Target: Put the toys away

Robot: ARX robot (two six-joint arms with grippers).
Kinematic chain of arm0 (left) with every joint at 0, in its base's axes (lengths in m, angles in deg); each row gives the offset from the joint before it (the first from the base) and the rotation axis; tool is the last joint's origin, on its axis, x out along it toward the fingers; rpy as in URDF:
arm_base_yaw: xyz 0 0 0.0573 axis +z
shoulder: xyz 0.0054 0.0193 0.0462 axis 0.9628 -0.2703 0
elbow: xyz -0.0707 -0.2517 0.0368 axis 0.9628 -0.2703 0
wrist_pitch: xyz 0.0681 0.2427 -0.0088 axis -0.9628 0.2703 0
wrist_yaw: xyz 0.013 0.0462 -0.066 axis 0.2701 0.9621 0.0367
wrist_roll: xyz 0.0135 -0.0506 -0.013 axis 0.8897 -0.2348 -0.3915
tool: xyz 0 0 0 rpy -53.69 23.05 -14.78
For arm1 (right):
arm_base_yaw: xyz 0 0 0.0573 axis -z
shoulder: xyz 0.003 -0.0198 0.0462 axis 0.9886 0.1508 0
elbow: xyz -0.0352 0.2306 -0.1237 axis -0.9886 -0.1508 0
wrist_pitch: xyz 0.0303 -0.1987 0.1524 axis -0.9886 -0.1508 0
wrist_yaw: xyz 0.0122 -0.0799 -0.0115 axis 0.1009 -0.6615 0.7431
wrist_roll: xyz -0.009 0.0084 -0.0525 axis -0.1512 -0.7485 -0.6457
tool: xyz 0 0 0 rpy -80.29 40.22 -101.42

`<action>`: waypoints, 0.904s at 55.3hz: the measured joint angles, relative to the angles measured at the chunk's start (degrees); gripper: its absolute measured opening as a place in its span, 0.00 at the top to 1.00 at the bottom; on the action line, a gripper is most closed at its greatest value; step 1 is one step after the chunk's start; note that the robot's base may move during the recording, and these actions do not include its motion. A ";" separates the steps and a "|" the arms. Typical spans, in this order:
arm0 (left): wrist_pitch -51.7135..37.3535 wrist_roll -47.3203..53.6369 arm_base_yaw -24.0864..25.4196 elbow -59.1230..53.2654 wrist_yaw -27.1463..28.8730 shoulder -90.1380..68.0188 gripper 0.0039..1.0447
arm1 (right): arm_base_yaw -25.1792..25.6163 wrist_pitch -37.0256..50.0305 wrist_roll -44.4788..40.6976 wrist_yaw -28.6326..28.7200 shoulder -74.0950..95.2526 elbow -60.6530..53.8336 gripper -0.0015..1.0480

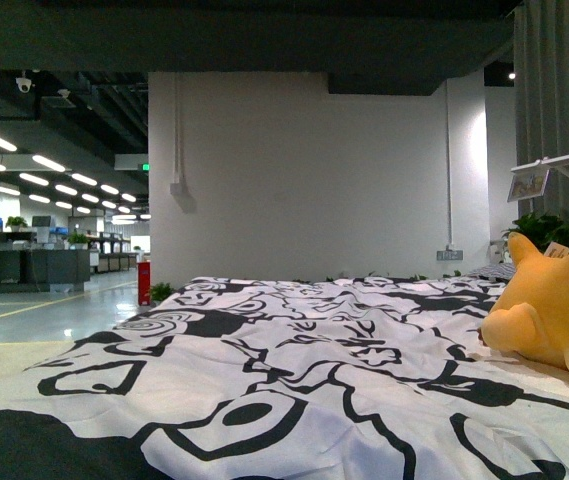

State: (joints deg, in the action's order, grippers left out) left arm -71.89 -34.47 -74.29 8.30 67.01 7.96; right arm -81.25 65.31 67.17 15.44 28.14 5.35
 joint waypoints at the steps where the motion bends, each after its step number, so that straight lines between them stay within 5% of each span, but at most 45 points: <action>1: 0.00 0.00 0.00 0.00 0.00 0.00 0.06 | 0.00 0.00 0.00 0.00 0.00 0.00 0.06; 12: 0.00 0.02 0.00 0.00 -0.04 0.00 0.06 | -4.63 8.57 5.35 -19.32 8.66 0.17 0.06; 50: 0.00 0.00 0.00 0.00 -0.04 0.00 0.06 | -10.51 63.06 -5.92 -18.97 65.79 21.33 0.06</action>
State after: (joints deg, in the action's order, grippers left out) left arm -71.89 -34.47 -74.29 8.30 66.97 7.96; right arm -91.76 128.36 61.25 -3.54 93.93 26.69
